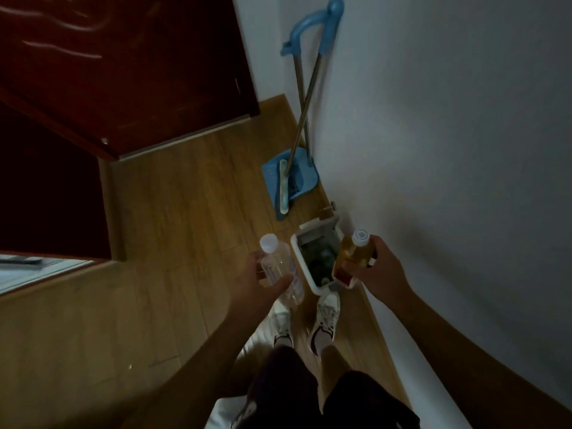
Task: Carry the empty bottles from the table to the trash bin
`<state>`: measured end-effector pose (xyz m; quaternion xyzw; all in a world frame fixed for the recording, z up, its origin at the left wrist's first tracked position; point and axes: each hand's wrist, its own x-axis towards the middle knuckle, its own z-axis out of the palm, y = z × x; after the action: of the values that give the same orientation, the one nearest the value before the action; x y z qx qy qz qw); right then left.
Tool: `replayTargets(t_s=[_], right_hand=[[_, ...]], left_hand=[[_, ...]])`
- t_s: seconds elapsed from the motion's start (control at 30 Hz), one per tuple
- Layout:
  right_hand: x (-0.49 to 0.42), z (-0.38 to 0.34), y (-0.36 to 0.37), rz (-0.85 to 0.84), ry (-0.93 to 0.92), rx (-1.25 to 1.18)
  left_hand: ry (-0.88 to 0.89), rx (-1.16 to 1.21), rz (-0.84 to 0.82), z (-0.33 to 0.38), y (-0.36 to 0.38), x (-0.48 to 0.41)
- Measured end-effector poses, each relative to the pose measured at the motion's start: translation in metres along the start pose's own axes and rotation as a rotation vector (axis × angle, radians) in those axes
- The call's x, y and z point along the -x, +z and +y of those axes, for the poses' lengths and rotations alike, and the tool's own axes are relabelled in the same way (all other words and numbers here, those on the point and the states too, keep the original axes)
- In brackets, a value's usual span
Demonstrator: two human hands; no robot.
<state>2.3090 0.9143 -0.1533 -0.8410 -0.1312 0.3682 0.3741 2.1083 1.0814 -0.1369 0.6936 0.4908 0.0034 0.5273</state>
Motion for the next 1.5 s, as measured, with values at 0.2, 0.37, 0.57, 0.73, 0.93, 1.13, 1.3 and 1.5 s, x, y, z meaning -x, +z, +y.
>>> replayTargets(t_s=[0.2, 0.37, 0.57, 0.73, 0.93, 1.13, 1.3, 1.5], right_hand=[[-0.065, 0.062, 0.049, 0.136, 0.126, -0.090], [-0.114, 0.118, 0.091, 0.189, 0.168, -0.091], [-0.156, 0.163, 0.113, 0.241, 0.130, -0.114], [-0.180, 0.183, 0.119, 0.198, 0.114, -0.070], [-0.189, 0.186, 0.123, 0.183, 0.141, 0.045], [-0.180, 0.193, 0.120, -0.094, 0.346, 0.117], [-0.126, 0.174, 0.099, -0.273, 0.408, 0.219], [-0.042, 0.136, 0.062, -0.262, 0.413, 0.145]], left_hand=[[-0.043, -0.026, -0.024, -0.056, 0.062, -0.080], [-0.011, -0.017, -0.087, -0.108, 0.119, -0.128], [0.076, -0.049, -0.088, -0.153, 0.173, -0.166], [0.079, -0.118, -0.054, -0.165, 0.193, -0.188], [-0.002, -0.223, -0.107, -0.164, 0.185, -0.190], [-0.115, -0.351, -0.227, -0.173, 0.164, -0.185], [-0.204, -0.426, -0.308, -0.163, 0.112, -0.152], [-0.196, -0.448, -0.315, -0.103, 0.033, -0.084]])
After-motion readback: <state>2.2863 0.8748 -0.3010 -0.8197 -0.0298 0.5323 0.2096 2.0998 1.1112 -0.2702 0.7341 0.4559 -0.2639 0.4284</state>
